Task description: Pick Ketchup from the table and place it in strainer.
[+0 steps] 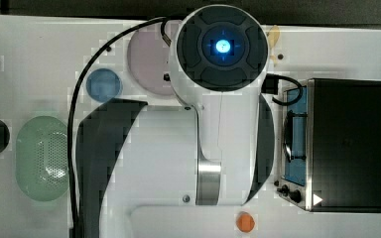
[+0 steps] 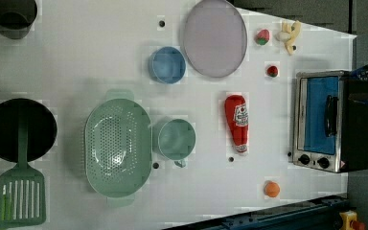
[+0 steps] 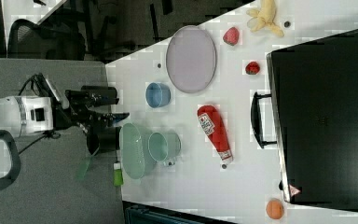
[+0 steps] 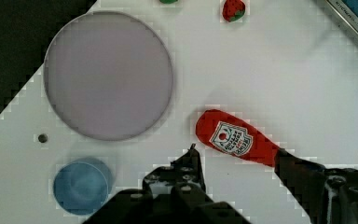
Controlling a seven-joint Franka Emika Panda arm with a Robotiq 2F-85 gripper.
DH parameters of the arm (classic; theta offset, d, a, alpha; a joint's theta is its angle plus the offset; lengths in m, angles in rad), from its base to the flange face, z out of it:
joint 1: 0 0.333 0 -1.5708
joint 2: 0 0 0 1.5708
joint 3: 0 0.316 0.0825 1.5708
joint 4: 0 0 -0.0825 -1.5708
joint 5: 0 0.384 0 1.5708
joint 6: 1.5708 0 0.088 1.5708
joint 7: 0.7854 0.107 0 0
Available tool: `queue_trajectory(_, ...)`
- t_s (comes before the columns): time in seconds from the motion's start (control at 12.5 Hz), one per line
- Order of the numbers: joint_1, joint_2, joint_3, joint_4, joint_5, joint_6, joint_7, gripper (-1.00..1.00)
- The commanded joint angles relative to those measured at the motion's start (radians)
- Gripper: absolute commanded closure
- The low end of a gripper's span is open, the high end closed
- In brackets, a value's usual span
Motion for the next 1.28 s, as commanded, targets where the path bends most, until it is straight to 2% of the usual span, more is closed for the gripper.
queue_trajectory(0.08,-0.099,-0.225,0.015,-0.110,0.000,-0.138,-0.120,-0.59)
queue_trajectory(0.24,-0.098,-0.220,0.017,-0.115,0.000,-0.138,-0.129,-0.99)
queue_trajectory(0.88,-0.090,-0.085,0.043,-0.221,0.000,-0.122,-0.279,-1.00)
queue_trajectory(1.28,-0.074,0.028,0.059,-0.315,0.000,0.068,-0.644,-1.00)
